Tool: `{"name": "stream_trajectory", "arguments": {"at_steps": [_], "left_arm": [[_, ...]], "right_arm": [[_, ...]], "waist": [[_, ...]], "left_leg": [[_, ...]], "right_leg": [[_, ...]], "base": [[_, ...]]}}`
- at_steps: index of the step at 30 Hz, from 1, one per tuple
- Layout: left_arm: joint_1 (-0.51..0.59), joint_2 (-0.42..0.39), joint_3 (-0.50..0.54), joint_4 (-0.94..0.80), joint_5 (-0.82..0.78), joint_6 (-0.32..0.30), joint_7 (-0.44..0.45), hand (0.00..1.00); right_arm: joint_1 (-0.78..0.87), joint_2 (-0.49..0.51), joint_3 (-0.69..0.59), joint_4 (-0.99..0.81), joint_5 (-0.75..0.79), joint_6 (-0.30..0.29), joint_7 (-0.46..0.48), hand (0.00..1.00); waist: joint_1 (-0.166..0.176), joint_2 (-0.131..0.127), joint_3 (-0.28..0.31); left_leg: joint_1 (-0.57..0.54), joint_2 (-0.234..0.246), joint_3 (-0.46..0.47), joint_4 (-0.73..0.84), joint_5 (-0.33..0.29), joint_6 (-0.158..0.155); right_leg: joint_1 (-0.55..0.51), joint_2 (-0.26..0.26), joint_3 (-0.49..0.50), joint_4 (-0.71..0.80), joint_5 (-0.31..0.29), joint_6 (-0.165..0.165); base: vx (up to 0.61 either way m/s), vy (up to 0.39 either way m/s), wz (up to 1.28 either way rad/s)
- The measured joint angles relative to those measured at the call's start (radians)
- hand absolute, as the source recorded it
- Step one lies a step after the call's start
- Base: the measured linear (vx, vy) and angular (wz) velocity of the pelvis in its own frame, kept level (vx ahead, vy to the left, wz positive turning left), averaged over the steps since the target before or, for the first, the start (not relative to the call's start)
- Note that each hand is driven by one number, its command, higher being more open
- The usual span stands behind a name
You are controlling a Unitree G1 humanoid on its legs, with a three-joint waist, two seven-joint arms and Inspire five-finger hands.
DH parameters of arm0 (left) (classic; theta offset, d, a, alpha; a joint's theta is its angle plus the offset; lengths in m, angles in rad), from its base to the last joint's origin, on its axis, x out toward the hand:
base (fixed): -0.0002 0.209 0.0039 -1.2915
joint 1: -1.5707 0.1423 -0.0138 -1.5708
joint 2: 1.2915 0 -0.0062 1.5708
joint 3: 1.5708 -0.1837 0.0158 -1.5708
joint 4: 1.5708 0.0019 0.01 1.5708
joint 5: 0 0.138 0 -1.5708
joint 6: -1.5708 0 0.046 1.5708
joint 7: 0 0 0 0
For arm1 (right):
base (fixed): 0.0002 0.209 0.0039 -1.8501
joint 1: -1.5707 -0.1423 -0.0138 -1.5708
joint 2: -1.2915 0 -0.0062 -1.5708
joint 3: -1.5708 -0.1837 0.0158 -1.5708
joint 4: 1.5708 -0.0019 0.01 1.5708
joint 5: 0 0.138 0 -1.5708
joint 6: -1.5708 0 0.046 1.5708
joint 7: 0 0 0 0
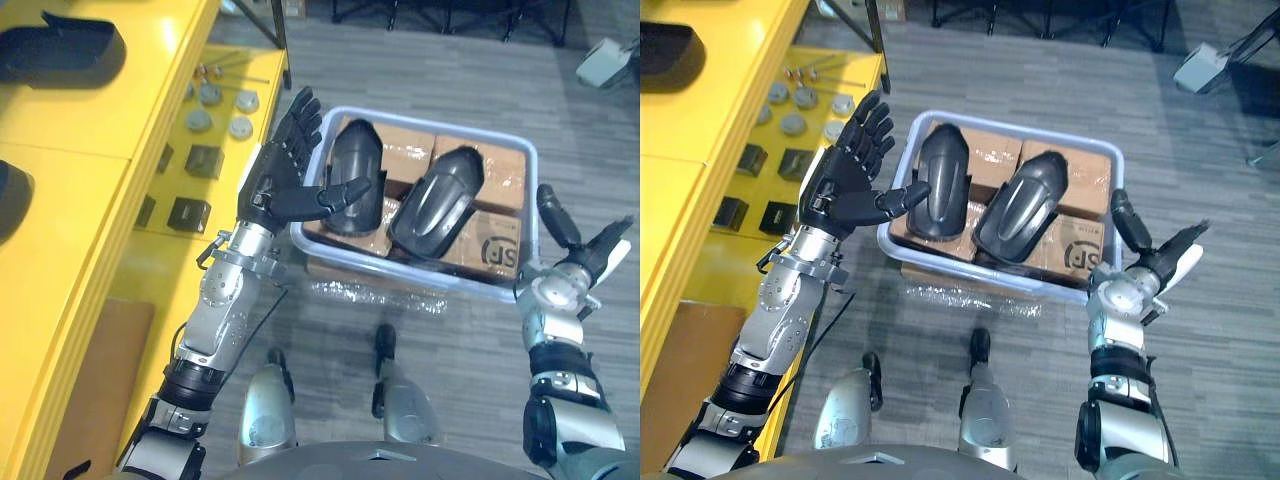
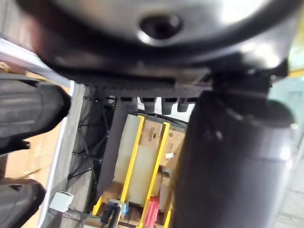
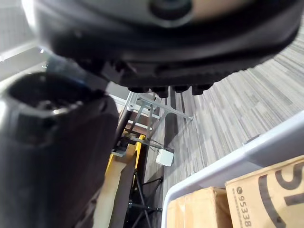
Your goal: Walk over and take three plastic housings, then place them on the shelf
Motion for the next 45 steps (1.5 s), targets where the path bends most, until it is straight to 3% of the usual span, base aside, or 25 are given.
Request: {"name": "stream_trajectory", "arguments": {"at_steps": [6,11,19,25,33,34,45], "left_arm": [[-0.003,0.003,-0.026,0.002,-0.001,-0.004,0.002,1.0],[-0.043,0.003,-0.026,0.039,-0.006,-0.046,0.016,1.0],[-0.049,0.0,-0.017,0.087,-0.015,-0.063,0.021,1.0],[-0.05,0.0,-0.007,0.087,-0.015,-0.063,0.018,1.0],[-0.052,-0.001,-0.004,0.087,-0.014,-0.062,0.013,1.0],[-0.055,-0.002,-0.004,0.088,-0.014,-0.062,0.006,1.0],[-0.083,-0.005,-0.008,0.145,-0.046,-0.062,-0.001,1.0]], "right_arm": [[-0.07,-0.061,0.018,0.056,0.022,0.012,-0.003,1.0],[-0.122,-0.11,0.073,0.086,-0.07,0.054,0.012,1.0],[-0.226,-0.177,0.239,0.124,-0.211,0.168,0.174,1.0],[-0.267,-0.184,0.313,0.171,-0.21,0.239,0.259,1.0],[-0.338,-0.185,0.324,0.266,-0.2,0.343,0.344,1.0],[-0.359,-0.185,0.324,0.285,-0.2,0.356,0.345,0.0],[-0.465,-0.249,0.276,0.457,-0.251,0.423,0.283,0.0]], "waist": [[0.017,0.002,0.051],[0.025,0.012,0.088],[0.04,0.013,0.106],[0.056,0.008,0.11],[0.059,0.003,0.115],[0.059,0.003,0.115],[0.082,0.003,0.115]], "left_leg": [[-0.076,-0.001,-0.009,0.072,-0.026,0.013],[-0.117,-0.002,-0.017,0.116,-0.044,0.025],[-0.154,-0.002,-0.029,0.142,-0.047,0.028],[-0.163,-0.002,-0.041,0.145,-0.047,0.029],[-0.168,-0.003,-0.048,0.146,-0.045,0.031],[-0.169,-0.002,-0.049,0.146,-0.044,0.031],[-0.169,-0.004,-0.063,0.137,-0.033,0.029]], "right_leg": [[-0.05,-0.004,0.007,0.017,0.015,0.004],[-0.072,-0.007,0.008,0.032,0.016,0.006],[-0.1,-0.007,0.003,0.048,0.016,0.006],[-0.099,-0.006,-0.009,0.052,0.015,0.004],[-0.097,-0.005,-0.016,0.053,0.014,0.003],[-0.097,-0.005,-0.016,0.054,0.014,0.003],[-0.095,-0.005,-0.031,0.062,0.01,-0.003]], "base": [[-0.08,0.046,0.0],[-0.06,0.043,0.0],[-0.04,0.017,0.01],[-0.03,0.009,0.05],[-0.02,0.007,0.02],[-0.04,0.013,0.03],[-0.03,0.012,0.04]]}}
